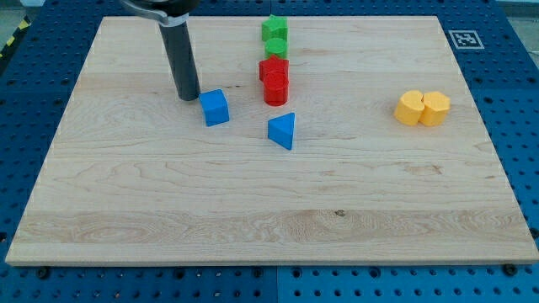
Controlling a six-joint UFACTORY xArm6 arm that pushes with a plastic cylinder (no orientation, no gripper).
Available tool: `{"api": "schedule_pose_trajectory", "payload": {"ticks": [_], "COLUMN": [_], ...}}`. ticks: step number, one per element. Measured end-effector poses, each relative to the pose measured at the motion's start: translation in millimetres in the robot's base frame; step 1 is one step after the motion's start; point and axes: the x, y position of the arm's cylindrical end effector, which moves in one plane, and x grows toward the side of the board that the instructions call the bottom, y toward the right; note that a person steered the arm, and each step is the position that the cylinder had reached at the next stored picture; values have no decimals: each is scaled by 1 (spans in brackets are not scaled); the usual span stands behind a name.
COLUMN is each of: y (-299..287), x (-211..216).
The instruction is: Push the blue cube to the bottom center of the board
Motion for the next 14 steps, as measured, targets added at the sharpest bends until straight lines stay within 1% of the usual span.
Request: {"api": "schedule_pose_trajectory", "payload": {"ticks": [1,3,4,8,9,11,14], "y": [12,19,24,118,145,180,175], "x": [7,-8,6,101,120,154,173]}}
